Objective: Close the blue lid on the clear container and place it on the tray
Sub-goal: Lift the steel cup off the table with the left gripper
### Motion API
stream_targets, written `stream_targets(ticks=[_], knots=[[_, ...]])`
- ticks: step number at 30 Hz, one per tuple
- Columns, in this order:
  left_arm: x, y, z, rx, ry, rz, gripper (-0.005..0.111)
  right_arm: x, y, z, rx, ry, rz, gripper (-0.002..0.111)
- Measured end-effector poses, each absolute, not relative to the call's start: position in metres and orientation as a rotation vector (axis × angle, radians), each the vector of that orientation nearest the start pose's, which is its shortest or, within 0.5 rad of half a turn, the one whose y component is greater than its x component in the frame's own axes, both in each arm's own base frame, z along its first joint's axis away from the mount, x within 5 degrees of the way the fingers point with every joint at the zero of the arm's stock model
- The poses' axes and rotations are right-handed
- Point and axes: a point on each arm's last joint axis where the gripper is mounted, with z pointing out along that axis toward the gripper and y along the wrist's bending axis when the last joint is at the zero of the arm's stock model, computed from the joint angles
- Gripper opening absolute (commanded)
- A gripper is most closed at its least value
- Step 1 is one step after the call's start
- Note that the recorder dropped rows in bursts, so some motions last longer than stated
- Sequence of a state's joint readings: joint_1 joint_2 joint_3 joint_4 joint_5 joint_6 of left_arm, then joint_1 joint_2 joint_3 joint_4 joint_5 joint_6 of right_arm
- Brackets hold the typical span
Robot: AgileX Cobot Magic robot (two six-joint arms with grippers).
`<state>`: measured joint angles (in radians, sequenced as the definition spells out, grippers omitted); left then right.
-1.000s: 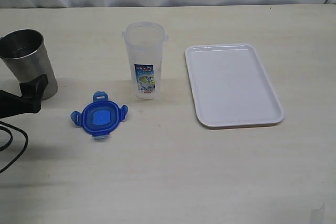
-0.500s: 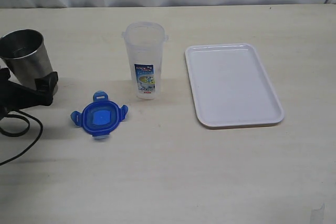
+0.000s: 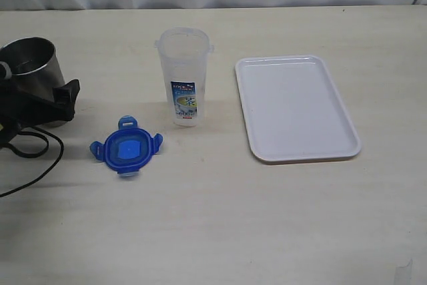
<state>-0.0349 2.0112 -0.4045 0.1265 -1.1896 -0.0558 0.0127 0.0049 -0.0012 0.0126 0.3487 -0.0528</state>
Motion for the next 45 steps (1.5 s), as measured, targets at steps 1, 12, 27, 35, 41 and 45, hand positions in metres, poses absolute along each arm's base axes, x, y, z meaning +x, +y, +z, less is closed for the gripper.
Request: stream_targets(ticks=[1,12,27,35,41,45], knots=[[0.2756,-0.0203,0.0831,0.105,1.898,-0.141,0.105,0.0536,0.0011,0.1819,-0.052,1.835,-0.016,0.005],[0.276,-0.0202,0.0842,0.068,1.888,-0.166,0.105,0.0536,0.0011,0.1819,-0.052,1.835,-0.016,0.005],[0.2768,-0.0175,0.0844,0.026,1.886,-0.153,0.105,0.0536,0.0011,0.1819,-0.052,1.835,-0.016,0.005],[0.2825,-0.0177,0.0862,0.026,1.866,-0.154,0.105,0.0536,0.0011,0.1819,-0.052,1.835,-0.016,0.005],[0.2825,-0.0177,0.0862,0.026,1.866,-0.154,0.105,0.0536,0.0011,0.1819,-0.052,1.835,-0.016,0.005],[0.2825,-0.0177,0.0862,0.026,1.866,-0.154,0.105,0.0536,0.0011,0.1819,-0.052,1.835,-0.016,0.005]])
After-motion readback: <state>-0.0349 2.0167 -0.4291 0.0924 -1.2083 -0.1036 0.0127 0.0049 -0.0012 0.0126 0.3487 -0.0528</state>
